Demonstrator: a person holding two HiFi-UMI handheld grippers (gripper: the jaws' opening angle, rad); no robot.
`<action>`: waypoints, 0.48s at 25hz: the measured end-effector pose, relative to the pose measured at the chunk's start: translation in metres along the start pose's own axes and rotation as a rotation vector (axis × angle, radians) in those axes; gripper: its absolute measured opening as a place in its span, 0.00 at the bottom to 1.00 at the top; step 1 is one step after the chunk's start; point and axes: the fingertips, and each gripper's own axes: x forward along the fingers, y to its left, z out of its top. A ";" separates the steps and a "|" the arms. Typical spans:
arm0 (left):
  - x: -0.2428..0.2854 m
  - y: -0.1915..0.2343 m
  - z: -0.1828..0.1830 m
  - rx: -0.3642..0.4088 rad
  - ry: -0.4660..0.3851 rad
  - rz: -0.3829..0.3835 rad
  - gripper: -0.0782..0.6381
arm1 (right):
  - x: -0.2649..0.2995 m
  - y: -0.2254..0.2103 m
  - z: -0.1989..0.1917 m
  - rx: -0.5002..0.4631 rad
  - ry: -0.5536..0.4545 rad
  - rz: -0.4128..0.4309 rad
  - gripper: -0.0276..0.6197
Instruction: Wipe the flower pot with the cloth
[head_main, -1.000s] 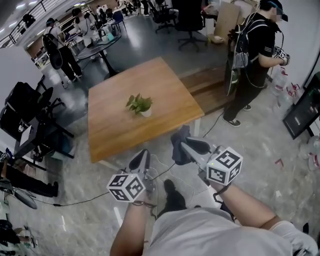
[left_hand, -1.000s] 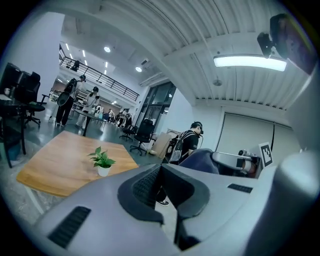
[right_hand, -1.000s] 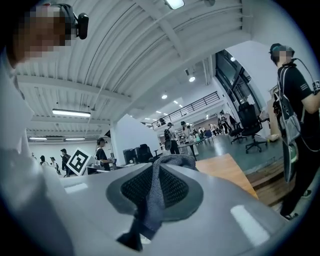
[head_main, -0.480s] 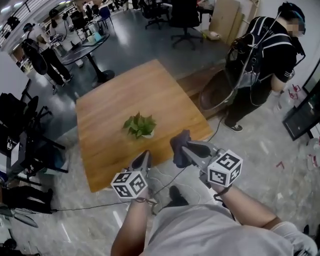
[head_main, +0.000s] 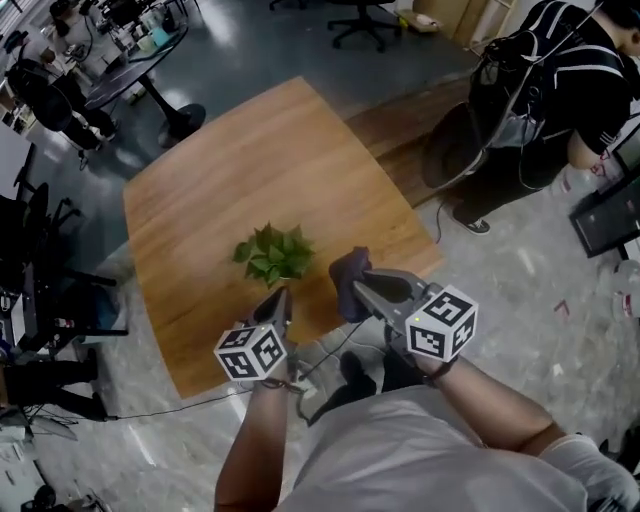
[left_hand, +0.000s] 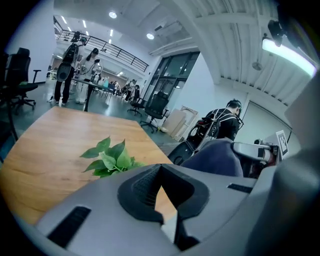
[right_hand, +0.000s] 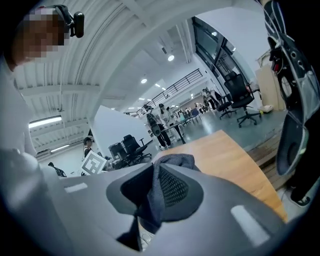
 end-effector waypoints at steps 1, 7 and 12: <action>0.009 0.009 -0.007 -0.013 0.019 0.024 0.12 | 0.007 -0.010 -0.006 0.014 0.016 0.009 0.11; 0.052 0.072 -0.044 -0.144 0.118 0.149 0.12 | 0.056 -0.060 -0.033 0.088 0.124 0.056 0.11; 0.083 0.117 -0.072 -0.240 0.166 0.197 0.12 | 0.087 -0.093 -0.056 0.097 0.179 0.066 0.11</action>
